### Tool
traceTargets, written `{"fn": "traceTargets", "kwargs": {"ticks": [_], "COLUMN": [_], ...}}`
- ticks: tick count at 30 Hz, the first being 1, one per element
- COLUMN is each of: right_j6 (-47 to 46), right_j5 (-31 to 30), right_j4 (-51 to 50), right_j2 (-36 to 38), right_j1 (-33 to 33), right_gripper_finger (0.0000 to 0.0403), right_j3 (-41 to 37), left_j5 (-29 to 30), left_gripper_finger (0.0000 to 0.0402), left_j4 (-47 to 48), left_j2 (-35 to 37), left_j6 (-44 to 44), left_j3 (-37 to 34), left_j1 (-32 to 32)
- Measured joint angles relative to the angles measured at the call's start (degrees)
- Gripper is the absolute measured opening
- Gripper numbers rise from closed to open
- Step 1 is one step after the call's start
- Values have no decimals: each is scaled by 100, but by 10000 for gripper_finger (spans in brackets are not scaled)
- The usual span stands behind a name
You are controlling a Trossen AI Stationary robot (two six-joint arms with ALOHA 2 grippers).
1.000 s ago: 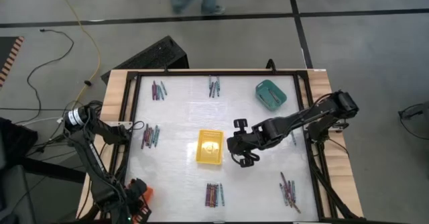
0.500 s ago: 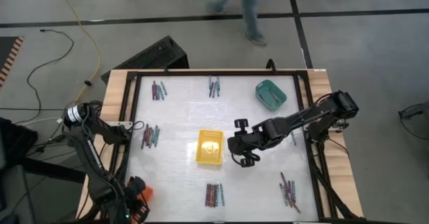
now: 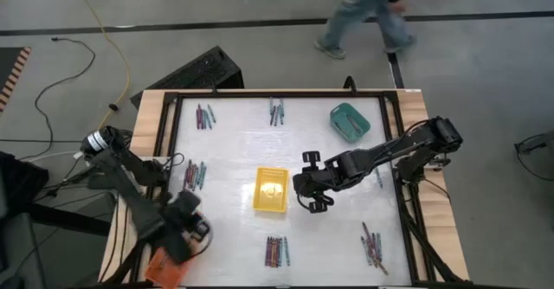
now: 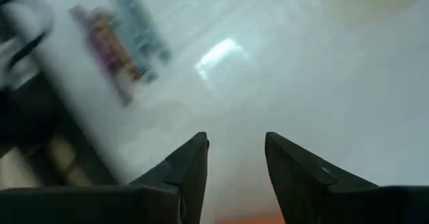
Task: Sort crayons
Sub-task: Put the light blue crayon into the orange basket
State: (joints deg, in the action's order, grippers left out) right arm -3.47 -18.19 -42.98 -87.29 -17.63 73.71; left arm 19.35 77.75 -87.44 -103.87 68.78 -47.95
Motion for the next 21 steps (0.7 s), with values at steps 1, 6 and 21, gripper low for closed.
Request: {"fn": "traceTargets", "kwargs": {"ticks": [1, 6, 21], "right_j6": [-5, -13, 115], "right_j5": [2, 0, 2], "right_j4": [2, 8, -5], "right_j2": [0, 0, 0], "right_j1": [21, 20, 2], "right_gripper_finger": [136, 136, 136], "right_j3": [0, 0, 2], "left_j5": [42, -59, -220], "left_gripper_finger": [139, 139, 139], "left_j4": [-30, -96, -1867], "left_j2": [0, 21, 1635], "left_j6": [185, 1012, 1515], "left_j3": [-100, -687, -2862], "left_j1": [225, 1159, 2640]}}
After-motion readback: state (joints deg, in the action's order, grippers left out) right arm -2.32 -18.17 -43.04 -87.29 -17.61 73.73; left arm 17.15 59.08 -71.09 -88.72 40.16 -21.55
